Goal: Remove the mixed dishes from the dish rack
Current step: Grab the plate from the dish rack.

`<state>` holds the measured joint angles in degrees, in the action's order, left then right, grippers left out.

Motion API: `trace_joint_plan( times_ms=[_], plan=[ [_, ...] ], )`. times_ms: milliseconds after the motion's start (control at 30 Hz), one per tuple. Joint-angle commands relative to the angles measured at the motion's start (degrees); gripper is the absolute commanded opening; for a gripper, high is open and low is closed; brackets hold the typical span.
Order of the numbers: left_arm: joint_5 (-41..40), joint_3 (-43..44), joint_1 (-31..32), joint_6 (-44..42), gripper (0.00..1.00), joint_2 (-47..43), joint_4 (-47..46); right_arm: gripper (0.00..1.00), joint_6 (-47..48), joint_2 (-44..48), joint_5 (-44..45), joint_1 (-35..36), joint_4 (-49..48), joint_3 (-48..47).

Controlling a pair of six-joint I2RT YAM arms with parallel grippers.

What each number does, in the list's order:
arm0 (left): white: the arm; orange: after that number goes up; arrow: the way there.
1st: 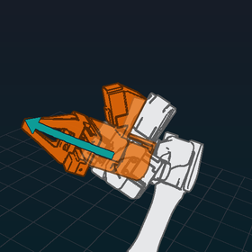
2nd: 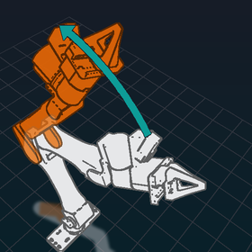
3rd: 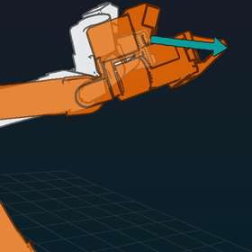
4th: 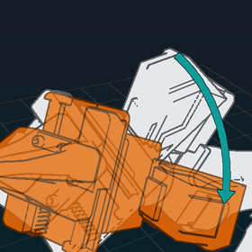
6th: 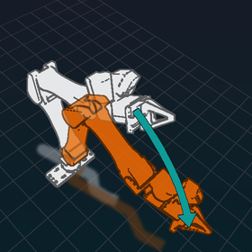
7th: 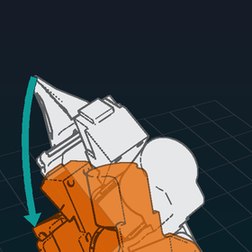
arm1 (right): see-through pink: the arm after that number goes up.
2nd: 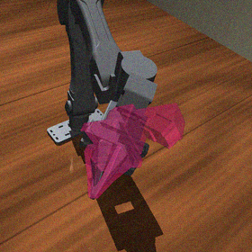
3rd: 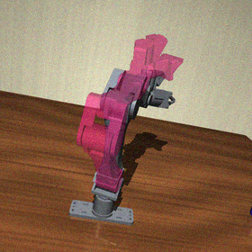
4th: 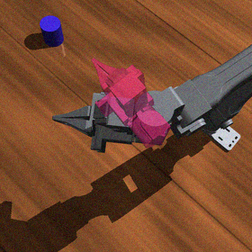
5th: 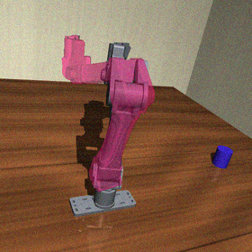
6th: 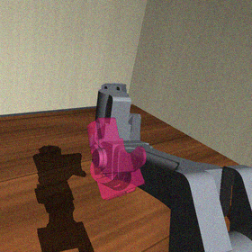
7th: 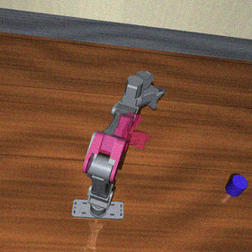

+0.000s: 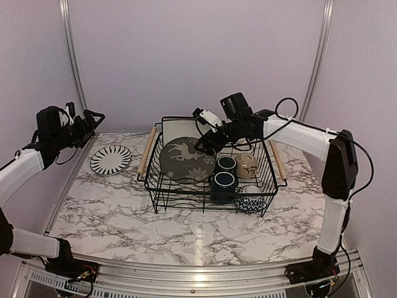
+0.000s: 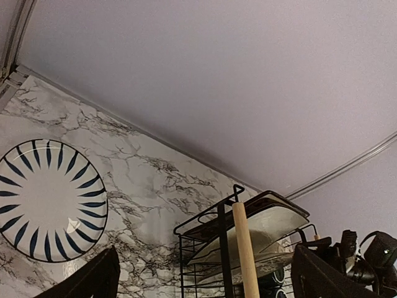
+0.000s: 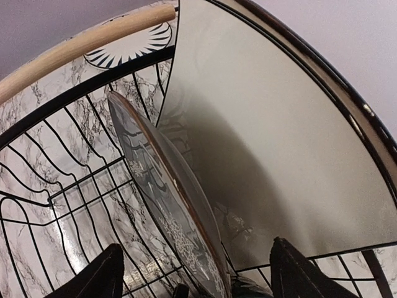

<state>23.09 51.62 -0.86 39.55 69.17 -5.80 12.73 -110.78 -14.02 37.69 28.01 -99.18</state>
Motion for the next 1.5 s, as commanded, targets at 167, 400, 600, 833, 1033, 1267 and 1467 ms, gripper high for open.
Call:
trace_joint_plan(
  times_ms=[167,400,600,833,1033,1267,1467],
  plan=[
    [7.3,5.5,3.6,0.6,0.99,-5.9,-7.3,0.56,6.0,-5.0,-3.7,-0.6,1.2,-3.9],
    [8.5,4.8,4.6,4.2,0.99,-7.2,-12.7,0.46,8.6,-6.3,-9.5,-0.6,-0.7,-3.7],
    [9.8,4.7,5.8,6.8,0.99,-6.4,-15.4,0.32,11.4,-7.8,-10.8,-0.9,-1.0,-4.0],
    [9.7,6.6,6.5,5.4,0.99,-6.4,-12.9,0.29,14.6,-9.7,-12.5,-1.0,0.3,-5.8],
    [9.9,7.5,6.8,4.9,0.99,-6.3,-11.7,0.32,15.3,-13.0,-12.2,-1.0,2.3,-9.3],
    [10.0,7.4,7.2,5.3,0.99,-6.1,-12.3,0.19,16.0,-13.3,-13.8,-0.9,4.9,-11.1],
    [10.2,7.3,7.6,5.9,0.99,-5.6,-13.2,0.07,16.7,-12.4,-14.8,-0.8,5.8,-11.2]
  ],
)
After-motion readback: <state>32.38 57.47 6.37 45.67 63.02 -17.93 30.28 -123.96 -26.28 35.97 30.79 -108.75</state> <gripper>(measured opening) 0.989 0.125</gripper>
